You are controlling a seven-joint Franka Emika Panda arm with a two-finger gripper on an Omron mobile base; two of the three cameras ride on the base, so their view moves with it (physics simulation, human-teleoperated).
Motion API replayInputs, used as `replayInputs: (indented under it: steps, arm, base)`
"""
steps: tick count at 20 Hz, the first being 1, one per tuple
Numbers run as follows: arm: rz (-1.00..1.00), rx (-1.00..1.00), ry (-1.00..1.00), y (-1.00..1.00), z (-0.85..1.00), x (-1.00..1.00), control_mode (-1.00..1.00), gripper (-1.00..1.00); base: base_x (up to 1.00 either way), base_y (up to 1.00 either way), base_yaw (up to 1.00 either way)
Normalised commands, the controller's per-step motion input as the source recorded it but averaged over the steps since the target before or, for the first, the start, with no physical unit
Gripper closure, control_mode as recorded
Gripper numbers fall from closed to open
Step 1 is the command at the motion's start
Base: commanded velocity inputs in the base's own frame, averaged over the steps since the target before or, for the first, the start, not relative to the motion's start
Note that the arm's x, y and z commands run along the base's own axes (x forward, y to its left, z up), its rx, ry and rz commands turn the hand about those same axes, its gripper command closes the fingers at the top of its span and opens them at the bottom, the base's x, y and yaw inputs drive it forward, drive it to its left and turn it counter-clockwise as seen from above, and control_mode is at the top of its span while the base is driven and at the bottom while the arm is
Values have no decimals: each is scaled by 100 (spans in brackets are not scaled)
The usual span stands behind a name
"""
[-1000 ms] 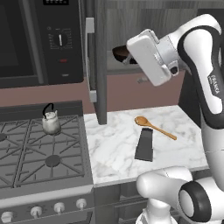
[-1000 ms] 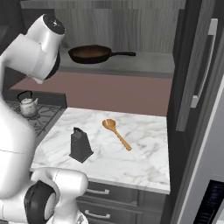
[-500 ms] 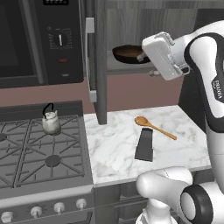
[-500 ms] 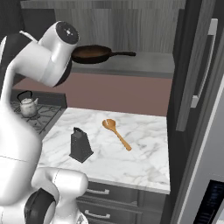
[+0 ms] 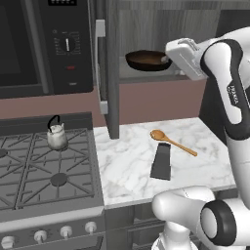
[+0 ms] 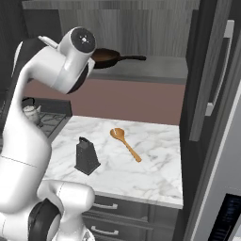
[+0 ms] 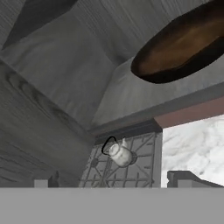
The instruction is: Pick the pan from the cabinet and place it on the stove. Then turn on the stove burner for the pan.
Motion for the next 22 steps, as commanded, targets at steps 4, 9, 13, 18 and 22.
replayInputs:
  steps: [4, 9, 13, 18, 22]
  arm:
    - [-11, -2, -5, -46, 0, 41, -100, -100]
    - [-17, 0, 0, -36, 13, 40, -100, -100]
    - [-20, 0, 0, -25, 10, 34, -100, -100]
    - [-11, 0, 1, -37, -9, 11, -100, -100]
    - [-7, 0, 0, -42, -14, 7, -100, -100]
  base:
    - [0, 0, 0]
    - [0, 0, 0]
    - [0, 0, 0]
    - [0, 0, 0]
    - [0, 0, 0]
